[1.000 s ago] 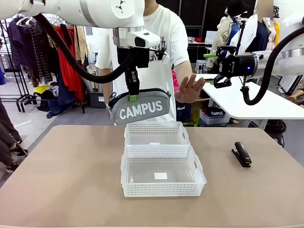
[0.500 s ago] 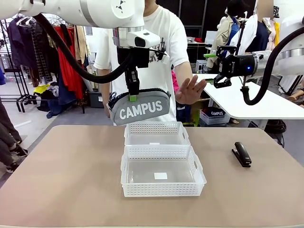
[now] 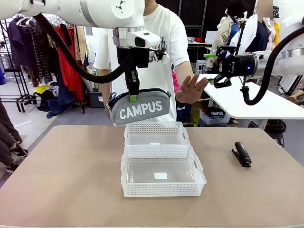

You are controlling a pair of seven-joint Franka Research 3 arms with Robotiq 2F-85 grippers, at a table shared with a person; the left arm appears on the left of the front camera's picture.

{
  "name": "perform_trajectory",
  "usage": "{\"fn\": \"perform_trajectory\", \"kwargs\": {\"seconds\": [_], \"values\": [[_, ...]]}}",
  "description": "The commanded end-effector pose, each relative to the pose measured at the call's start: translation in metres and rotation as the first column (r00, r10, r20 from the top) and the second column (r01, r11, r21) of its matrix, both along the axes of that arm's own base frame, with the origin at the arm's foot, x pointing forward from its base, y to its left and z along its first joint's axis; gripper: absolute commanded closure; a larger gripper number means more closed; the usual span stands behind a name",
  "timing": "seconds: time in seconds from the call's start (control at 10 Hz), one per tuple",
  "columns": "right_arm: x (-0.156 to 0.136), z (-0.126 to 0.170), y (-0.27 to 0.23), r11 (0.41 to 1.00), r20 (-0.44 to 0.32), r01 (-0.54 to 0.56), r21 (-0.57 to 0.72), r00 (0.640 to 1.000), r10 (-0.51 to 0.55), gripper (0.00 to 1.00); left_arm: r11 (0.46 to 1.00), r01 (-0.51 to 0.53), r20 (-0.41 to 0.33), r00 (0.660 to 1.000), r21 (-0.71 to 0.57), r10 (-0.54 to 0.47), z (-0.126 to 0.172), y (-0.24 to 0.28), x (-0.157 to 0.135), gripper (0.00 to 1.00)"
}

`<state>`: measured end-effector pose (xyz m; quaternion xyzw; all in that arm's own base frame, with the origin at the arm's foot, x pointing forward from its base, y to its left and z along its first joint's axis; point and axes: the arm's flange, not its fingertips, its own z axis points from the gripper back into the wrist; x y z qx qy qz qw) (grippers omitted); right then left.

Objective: Distribute items into two baskets.
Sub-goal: Move the picked Pencil pouch towards the Organizing basket indicated by the person, stopping as directed, then place the picked Pencil pouch into the Organizing basket as instructed by the person.

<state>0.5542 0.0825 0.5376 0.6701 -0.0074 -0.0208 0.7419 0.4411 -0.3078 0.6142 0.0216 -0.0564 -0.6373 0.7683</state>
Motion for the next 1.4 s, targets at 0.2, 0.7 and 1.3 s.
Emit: {"fn": "perform_trajectory", "kwargs": {"seconds": [0.2, 0.7, 1.3], "values": [[-0.0004, 0.0034, 0.0007, 1.000, 0.006, 0.009, -0.002, 1.000, -0.008, 0.00, 1.000, 0.005, 0.005, 1.000, 0.001, -0.005, 0.0022, 0.0009, -0.0012, 1.00], [-0.0004, 0.0034, 0.0007, 1.000, 0.006, 0.009, -0.002, 1.000, -0.008, 0.00, 1.000, 0.005, 0.005, 1.000, 0.001, -0.005, 0.0022, 0.0009, -0.0012, 1.00], [-0.0004, 0.0034, 0.0007, 1.000, 0.006, 0.009, -0.002, 1.000, -0.008, 0.00, 1.000, 0.005, 0.005, 1.000, 0.001, -0.005, 0.0022, 0.0009, -0.0012, 1.00]]}}
